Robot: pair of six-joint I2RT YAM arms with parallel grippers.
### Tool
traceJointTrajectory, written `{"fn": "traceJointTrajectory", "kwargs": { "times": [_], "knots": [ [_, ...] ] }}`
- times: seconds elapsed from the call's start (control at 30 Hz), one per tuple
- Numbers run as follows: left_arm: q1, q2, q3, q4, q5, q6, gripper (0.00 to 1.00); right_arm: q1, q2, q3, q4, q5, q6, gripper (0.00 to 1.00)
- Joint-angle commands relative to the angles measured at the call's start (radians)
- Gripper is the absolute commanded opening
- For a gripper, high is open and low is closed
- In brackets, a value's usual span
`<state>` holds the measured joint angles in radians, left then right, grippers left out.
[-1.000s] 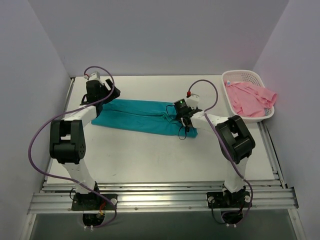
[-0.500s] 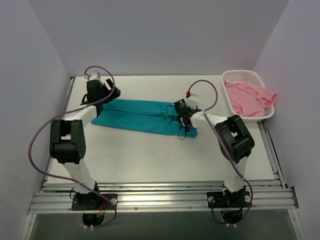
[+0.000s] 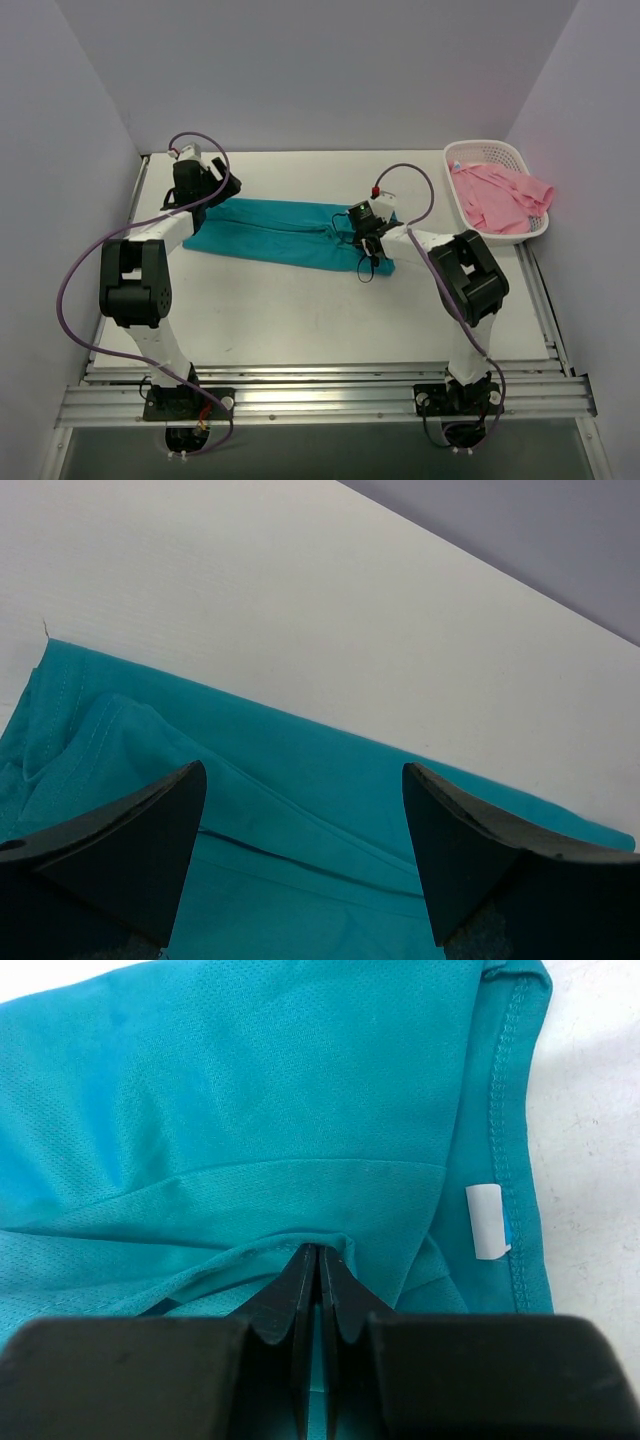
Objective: Fold and stack the t-shirts
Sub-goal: Fold the tshirt
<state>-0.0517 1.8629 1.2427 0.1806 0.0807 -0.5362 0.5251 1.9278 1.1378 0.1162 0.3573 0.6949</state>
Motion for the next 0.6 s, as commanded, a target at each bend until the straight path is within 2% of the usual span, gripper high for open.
{"fn": "traceJointTrajectory", "kwargs": {
  "times": [0.0,0.33,0.57],
  "knots": [
    [-0.004,0.009,0.044,0.025,-0.013,0.021,0.88,0.022,-0.056,-0.018,-0.012,0.008,0.0,0.0],
    [-0.008,0.016,0.049,0.025,-0.016,0.021,0.88,0.182,-0.105,-0.027,-0.055,0.062,0.031,0.0],
    [-0.01,0.018,0.05,0.02,-0.025,0.025,0.88,0.245,-0.107,-0.035,-0.089,0.091,0.051,0.0]
  ]
}}
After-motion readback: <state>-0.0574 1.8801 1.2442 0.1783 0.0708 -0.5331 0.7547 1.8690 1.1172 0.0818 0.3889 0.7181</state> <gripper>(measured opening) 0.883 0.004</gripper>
